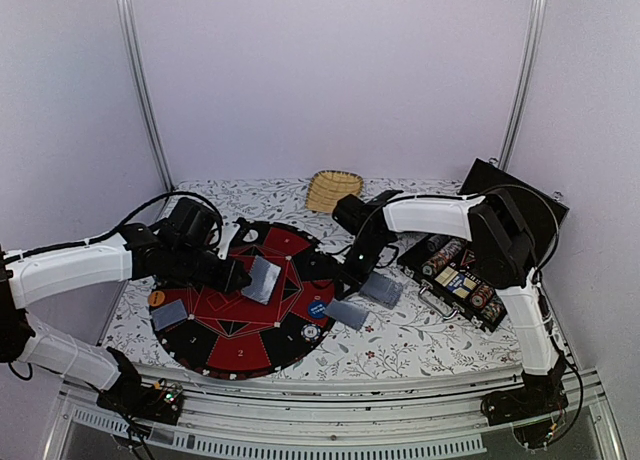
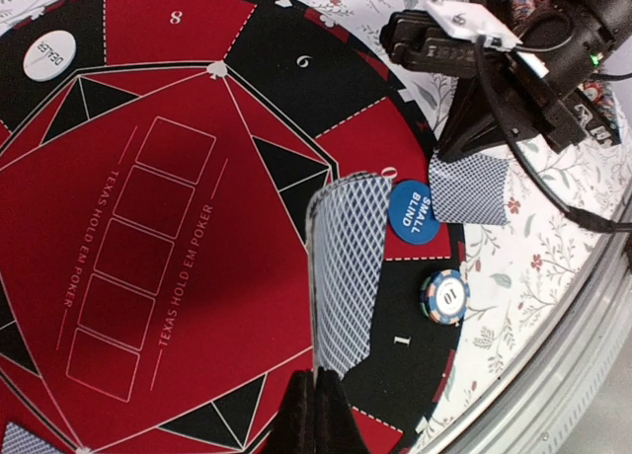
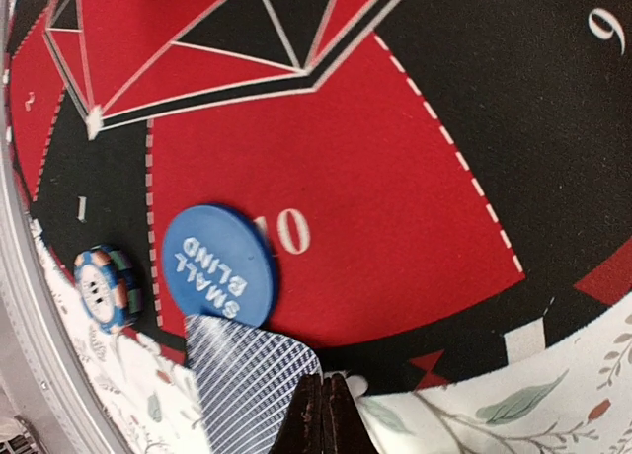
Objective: Distribute texas hold em gaming equipment
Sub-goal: Pick up the poker card from the center of the board, then place the poker card in the face-down deck piles.
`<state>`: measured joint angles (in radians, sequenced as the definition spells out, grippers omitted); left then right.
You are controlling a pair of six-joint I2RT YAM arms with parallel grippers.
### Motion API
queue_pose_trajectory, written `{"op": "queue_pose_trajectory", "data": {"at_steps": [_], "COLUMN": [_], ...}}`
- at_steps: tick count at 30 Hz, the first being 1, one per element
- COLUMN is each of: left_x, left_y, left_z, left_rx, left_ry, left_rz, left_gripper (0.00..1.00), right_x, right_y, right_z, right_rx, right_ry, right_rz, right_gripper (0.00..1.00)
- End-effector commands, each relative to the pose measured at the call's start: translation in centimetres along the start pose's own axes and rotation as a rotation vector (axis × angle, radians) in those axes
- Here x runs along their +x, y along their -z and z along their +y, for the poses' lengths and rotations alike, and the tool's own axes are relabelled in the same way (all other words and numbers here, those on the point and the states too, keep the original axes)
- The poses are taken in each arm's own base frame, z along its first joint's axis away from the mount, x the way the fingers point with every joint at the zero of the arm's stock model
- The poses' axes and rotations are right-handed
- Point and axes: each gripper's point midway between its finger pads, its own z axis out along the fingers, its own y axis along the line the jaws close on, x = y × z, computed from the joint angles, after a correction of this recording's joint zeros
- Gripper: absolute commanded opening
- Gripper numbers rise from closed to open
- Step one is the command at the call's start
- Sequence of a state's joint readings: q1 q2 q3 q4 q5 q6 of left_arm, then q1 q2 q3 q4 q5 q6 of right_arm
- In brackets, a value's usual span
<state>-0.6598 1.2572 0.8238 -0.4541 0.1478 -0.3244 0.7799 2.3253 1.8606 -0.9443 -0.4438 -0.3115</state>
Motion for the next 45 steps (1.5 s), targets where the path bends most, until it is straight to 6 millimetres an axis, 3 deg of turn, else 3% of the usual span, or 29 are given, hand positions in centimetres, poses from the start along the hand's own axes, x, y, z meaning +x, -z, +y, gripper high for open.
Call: {"op": "queue_pose_trajectory", "data": {"at_steps": [1,5,9,11,16,21,29,35,37,39,41,42,43,44,45], "left_x": [-0.2,-0.4,-0.5,-0.6,-0.7,-1.2,-1.3,-1.5,-1.7,-1.8,-2.0,-2.2,-2.3,-2.5,-2.6], "left_y": [0.3,0.4,0.5,0.6,0.6,0.6,1.0,0.9,1.0,1.1,1.4,1.6,1.9,2.1,2.4], "left_z": [0.5,0.6,0.6,0.6,0.6,0.3,0.0,-0.4,-0.7,-0.9,-1.3,-1.6,-2.0,-2.3,-2.8], "left_rx": [-0.011,-0.016,-0.015,-0.016,-0.018,-0.011,0.005,0.028,0.038,0.05,0.07,0.082,0.099,0.115,0.134], "left_ry": [-0.004,-0.006,-0.01,-0.012,-0.02,-0.028,-0.033,-0.041,-0.049,-0.059,-0.072,-0.081,-0.094,-0.107,-0.123], "left_rz": [-0.012,-0.017,-0.023,-0.026,-0.026,-0.024,-0.033,-0.036,-0.036,-0.041,-0.049,-0.056,-0.065,-0.072,-0.079], "left_gripper": [0.0,0.0,0.0,0.0,0.0,0.0,0.0,0.0,0.0,0.0,0.0,0.0,0.0,0.0,0.0], "right_x": [-2.3,-3.4,-2.9,-2.0,0.6,1.9,0.9,1.3,1.0,0.2,-1.5,-2.6,-3.6,-4.6,-5.5], "right_y": [4.4,8.1,11.1,12.0,13.9,12.4,10.4,9.2,9.7,11.2,13.6,15.2,16.8,18.2,19.3], "right_z": [3.2,5.5,6.3,5.8,1.3,-2.5,-4.6,-6.0,-7.0,-7.5,-7.2,-6.6,-5.7,-4.5,-2.9], "right_rx": [-0.038,-0.055,-0.001,0.058,0.269,0.307,0.284,0.294,0.353,0.414,0.457,0.472,0.475,0.458,0.423], "right_ry": [0.064,0.124,0.15,0.154,0.145,0.167,0.249,0.216,0.196,0.179,0.168,0.168,0.174,0.177,0.194], "right_rz": [-0.109,-0.199,-0.22,-0.202,-0.11,-0.003,0.013,0.032,0.029,-0.005,-0.085,-0.146,-0.209,-0.279,-0.346], "right_gripper": [0.02,0.02,0.02,0.02,0.02,0.02,0.02,0.03,0.15,0.41,0.58,0.69,0.89,0.99,0.99]}}
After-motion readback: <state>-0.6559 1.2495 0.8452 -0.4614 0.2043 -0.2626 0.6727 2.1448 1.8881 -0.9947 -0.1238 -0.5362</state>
